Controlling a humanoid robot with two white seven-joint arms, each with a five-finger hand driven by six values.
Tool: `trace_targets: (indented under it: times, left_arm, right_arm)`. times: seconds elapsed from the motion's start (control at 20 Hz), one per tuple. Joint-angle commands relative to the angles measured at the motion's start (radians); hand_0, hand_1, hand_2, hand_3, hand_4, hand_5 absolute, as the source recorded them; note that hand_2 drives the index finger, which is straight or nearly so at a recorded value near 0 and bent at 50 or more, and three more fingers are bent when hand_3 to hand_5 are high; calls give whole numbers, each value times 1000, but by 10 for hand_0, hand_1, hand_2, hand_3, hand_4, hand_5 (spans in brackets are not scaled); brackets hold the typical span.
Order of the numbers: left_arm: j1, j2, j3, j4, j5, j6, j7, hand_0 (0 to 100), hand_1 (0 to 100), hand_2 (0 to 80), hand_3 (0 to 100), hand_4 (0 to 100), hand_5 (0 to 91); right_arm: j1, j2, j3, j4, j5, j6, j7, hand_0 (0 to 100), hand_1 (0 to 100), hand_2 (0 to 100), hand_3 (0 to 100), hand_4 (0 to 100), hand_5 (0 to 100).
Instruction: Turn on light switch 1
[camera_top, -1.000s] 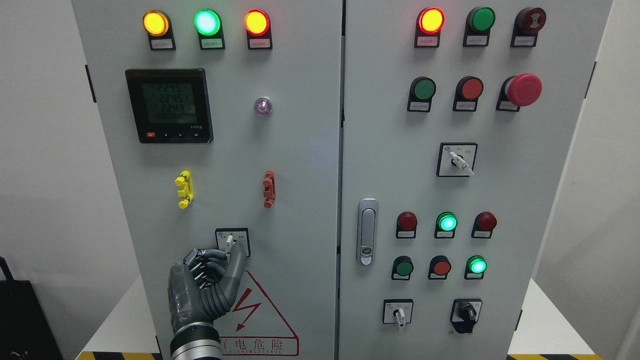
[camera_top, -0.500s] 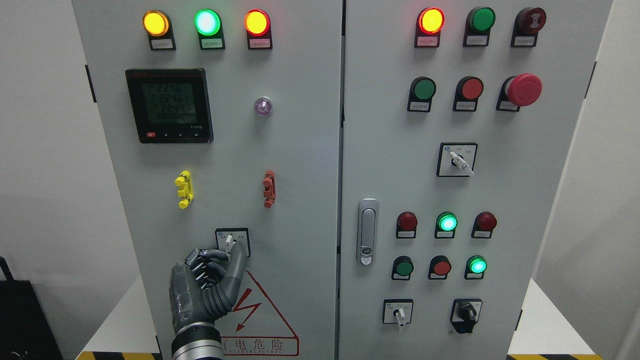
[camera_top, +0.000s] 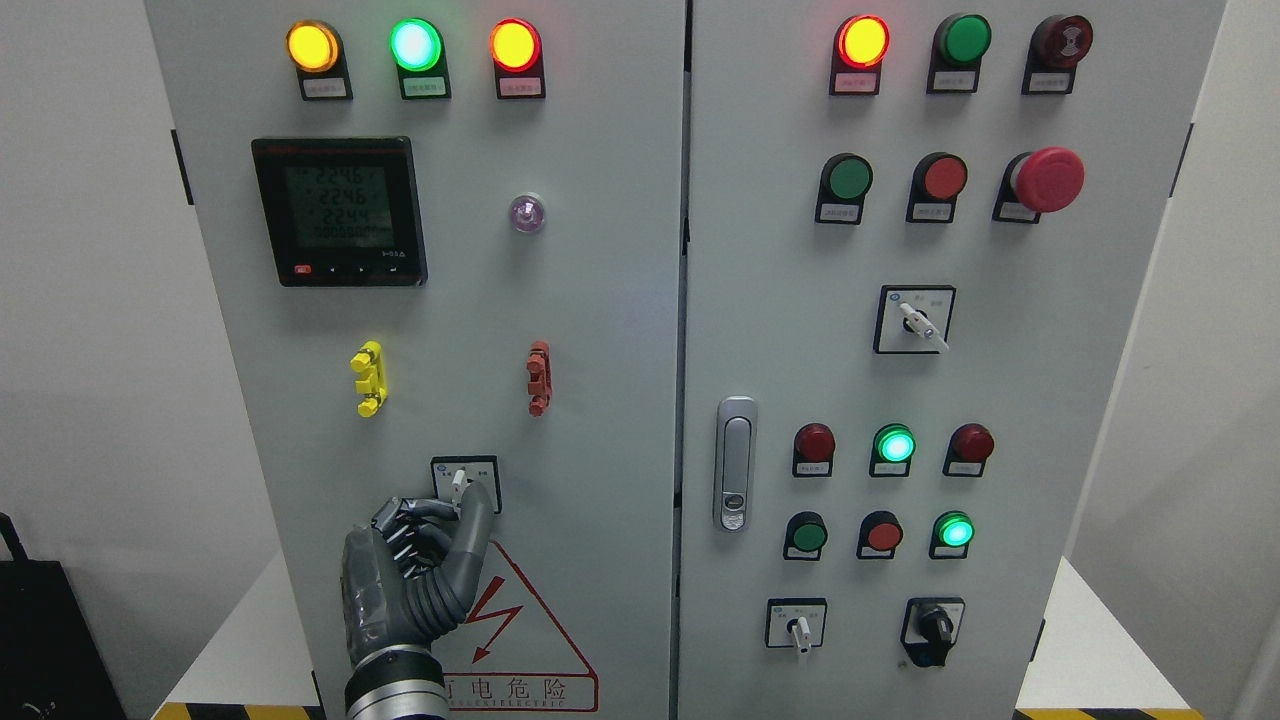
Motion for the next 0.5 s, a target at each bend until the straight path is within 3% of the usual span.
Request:
trace_targets:
  times: [0.0, 0.45]
  left_arm:
    - [1, 0, -4, 0, 0, 0, 1, 340, 579, 597, 899, 904, 797]
    - [1, 0, -9, 2, 0, 0, 1, 411, 550, 596, 899, 905, 798]
  right_arm:
    - [0, 0, -1, 0, 0, 0, 0, 0, 0, 0, 0, 0, 0]
    - [0, -1, 0, 0, 0, 0, 0, 0, 0, 0, 0, 0, 0]
